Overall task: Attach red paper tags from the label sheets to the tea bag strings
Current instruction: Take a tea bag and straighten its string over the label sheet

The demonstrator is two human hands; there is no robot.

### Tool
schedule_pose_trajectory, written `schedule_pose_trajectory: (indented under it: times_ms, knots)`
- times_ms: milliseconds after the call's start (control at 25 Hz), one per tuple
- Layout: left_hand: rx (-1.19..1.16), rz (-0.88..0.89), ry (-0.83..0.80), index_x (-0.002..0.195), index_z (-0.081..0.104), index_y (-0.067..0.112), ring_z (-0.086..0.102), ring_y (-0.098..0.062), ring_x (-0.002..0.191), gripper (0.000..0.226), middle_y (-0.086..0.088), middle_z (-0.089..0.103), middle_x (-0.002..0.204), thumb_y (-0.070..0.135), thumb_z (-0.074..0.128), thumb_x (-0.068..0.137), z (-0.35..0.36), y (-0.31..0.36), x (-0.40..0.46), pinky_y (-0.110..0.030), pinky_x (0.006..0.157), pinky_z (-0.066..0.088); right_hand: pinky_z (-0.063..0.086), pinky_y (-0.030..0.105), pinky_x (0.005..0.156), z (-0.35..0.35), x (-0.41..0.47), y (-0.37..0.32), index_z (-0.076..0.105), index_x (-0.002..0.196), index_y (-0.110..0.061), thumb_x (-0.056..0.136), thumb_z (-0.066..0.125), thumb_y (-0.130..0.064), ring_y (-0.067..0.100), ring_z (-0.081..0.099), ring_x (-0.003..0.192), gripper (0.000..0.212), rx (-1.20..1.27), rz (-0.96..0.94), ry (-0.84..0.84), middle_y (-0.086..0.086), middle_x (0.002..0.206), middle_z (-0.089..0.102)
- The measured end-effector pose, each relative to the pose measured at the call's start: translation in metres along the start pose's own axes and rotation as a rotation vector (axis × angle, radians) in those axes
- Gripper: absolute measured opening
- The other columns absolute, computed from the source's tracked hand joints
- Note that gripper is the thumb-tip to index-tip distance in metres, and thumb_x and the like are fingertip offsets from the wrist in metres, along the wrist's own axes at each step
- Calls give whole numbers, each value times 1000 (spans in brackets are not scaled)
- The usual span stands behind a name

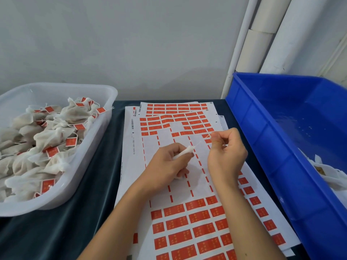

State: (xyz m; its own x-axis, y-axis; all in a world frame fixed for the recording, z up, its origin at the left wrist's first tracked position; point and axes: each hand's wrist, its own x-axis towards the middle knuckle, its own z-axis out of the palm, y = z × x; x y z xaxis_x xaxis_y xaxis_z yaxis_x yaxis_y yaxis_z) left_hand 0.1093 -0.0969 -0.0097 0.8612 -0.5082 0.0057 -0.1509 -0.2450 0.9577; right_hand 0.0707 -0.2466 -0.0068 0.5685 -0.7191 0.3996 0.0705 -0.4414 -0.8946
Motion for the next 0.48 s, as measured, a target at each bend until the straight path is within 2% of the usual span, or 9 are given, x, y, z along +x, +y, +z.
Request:
schedule_pose_trajectory:
  times_ms: [80, 160, 240, 280, 360, 480]
  knots:
    - [36, -2, -16, 94, 69, 21, 70, -13, 67, 20, 5, 69, 71, 37, 61, 103, 3, 2, 1, -25, 73, 60, 47, 4, 60, -1, 0, 0, 52, 85, -39, 99, 68, -26, -17, 62, 95, 24, 21, -6, 70, -29, 91, 63]
    - [50, 3, -9, 91, 67, 22, 72, -14, 71, 20, 7, 69, 72, 37, 60, 103, 5, 1, -1, -24, 74, 61, 56, 15, 70, 1, 0, 3, 55, 89, -37, 100, 66, -30, -3, 68, 92, 17, 91, 28, 93, -24, 92, 67]
    - [-2, 9, 14, 91, 66, 22, 75, -13, 79, 22, 8, 72, 78, 39, 59, 104, 4, 0, -3, -20, 74, 59, 62, 30, 78, 2, 1, 7, 59, 92, -36, 101, 63, -35, 7, 71, 93, 10, 122, 77, 25, -21, 98, 69]
    - [-31, 17, 33, 91, 67, 22, 75, -14, 82, 26, 7, 74, 82, 42, 58, 104, 3, 0, -4, -17, 74, 58, 62, 32, 81, 3, 1, 7, 59, 94, -38, 102, 62, -37, 6, 70, 95, 8, 105, 79, -13, -22, 100, 69]
    - [-40, 30, 91, 88, 69, 21, 74, -13, 82, 36, 6, 75, 83, 50, 55, 104, 2, 1, -4, -14, 74, 57, 60, 30, 86, 3, -1, 7, 60, 101, -41, 103, 58, -41, -2, 65, 101, 4, 52, 55, -56, -25, 107, 67]
    - [-33, 18, 162, 87, 68, 19, 74, -15, 80, 41, 6, 75, 80, 53, 52, 104, 6, 1, -1, -22, 76, 58, 50, 18, 93, 3, -5, 2, 58, 125, -44, 106, 47, -46, -4, 57, 120, 22, 27, -109, -137, -32, 126, 58]
